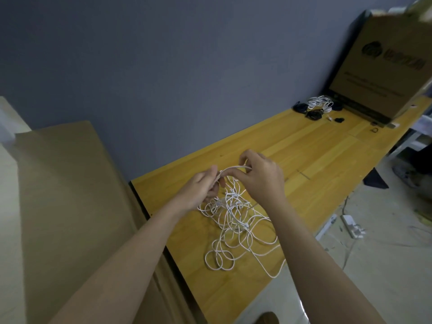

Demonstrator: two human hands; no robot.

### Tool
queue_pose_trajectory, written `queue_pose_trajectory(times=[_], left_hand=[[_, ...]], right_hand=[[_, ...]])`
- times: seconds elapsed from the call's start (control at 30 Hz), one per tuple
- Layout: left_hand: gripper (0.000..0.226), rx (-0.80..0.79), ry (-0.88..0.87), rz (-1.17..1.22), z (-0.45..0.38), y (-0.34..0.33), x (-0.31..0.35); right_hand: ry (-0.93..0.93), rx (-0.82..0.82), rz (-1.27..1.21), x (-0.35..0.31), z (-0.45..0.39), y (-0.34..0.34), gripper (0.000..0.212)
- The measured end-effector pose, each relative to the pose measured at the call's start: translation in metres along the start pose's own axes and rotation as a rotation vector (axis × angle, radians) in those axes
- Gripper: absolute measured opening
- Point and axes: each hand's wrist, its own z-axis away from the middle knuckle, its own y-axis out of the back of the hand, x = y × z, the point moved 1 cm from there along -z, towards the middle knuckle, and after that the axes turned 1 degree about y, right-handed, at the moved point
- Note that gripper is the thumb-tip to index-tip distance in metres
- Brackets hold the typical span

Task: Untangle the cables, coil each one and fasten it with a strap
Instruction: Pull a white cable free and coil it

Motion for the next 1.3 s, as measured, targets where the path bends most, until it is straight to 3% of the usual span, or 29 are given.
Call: queue_pose_trajectory(times=[0.07,0.17,0.23,0.33,0.37,0.43,0.5,0.57,0.63,0.67,0.77,0.8,0.83,1.0,1.07,1.2,1.3], left_hand=[[0.044,-0.003,0.005,0.003,0.002,0.005,0.001],[0.039,0.023,-0.025,-0.012,0.007,0.010,0.000],[0.043,0.068,-0.019,0.019,0.007,0.014,-0.002],[0.047,0.198,-0.014,0.114,0.004,0.024,-0.001],[0.047,0.231,-0.014,0.126,0.003,0.026,0.000],[0.046,0.273,-0.005,0.138,0.003,0.027,0.000],[0.046,0.310,-0.002,0.151,0.003,0.027,0.001],[0.046,0.329,-0.005,0.153,0.003,0.026,0.003],[0.046,0.326,0.001,0.169,0.002,0.026,0.004],[0.047,0.323,-0.002,0.163,0.002,0.026,0.004],[0.046,0.304,-0.003,0.121,0.002,0.024,0.001],[0.046,0.294,-0.002,0.118,0.001,0.023,0.000],[0.046,0.286,-0.004,0.116,0.001,0.023,-0.001],[0.043,0.263,-0.011,0.146,0.002,0.021,-0.002],[0.044,0.274,0.003,0.154,0.001,0.019,-0.003],[0.046,0.283,0.022,0.225,0.000,0.020,-0.006],[0.045,0.266,-0.006,0.257,0.000,0.023,-0.009]], right_hand=[[-0.090,-0.190,-0.176,0.009,-0.005,-0.014,0.040],[-0.212,-0.308,-0.312,0.036,-0.001,-0.036,0.035],[-0.254,-0.436,-0.170,0.058,0.011,-0.050,0.039],[-0.279,-0.744,0.269,0.079,0.026,-0.061,0.048],[-0.291,-0.767,0.306,0.078,0.021,-0.060,0.047],[-0.386,-0.606,0.083,0.066,-0.006,-0.052,0.040],[-0.552,-0.237,-0.396,0.039,-0.045,-0.029,0.033],[-0.397,0.168,-0.657,0.013,-0.080,0.001,0.025],[-0.220,0.304,-0.686,0.000,-0.087,0.016,0.020],[-0.227,0.232,-0.609,0.005,-0.081,0.008,0.020],[-0.372,-0.253,-0.290,0.034,-0.046,-0.031,0.028],[-0.393,-0.327,-0.284,0.039,-0.044,-0.034,0.031],[-0.368,-0.305,-0.310,0.040,-0.052,-0.031,0.033],[-0.022,0.149,-0.629,-0.012,-0.124,0.028,0.035],[-0.051,0.111,-0.574,-0.014,-0.115,0.019,0.032],[-0.383,-0.167,-0.313,0.029,-0.055,-0.041,0.037],[-0.503,-0.242,-0.388,0.043,-0.017,-0.067,0.037]])
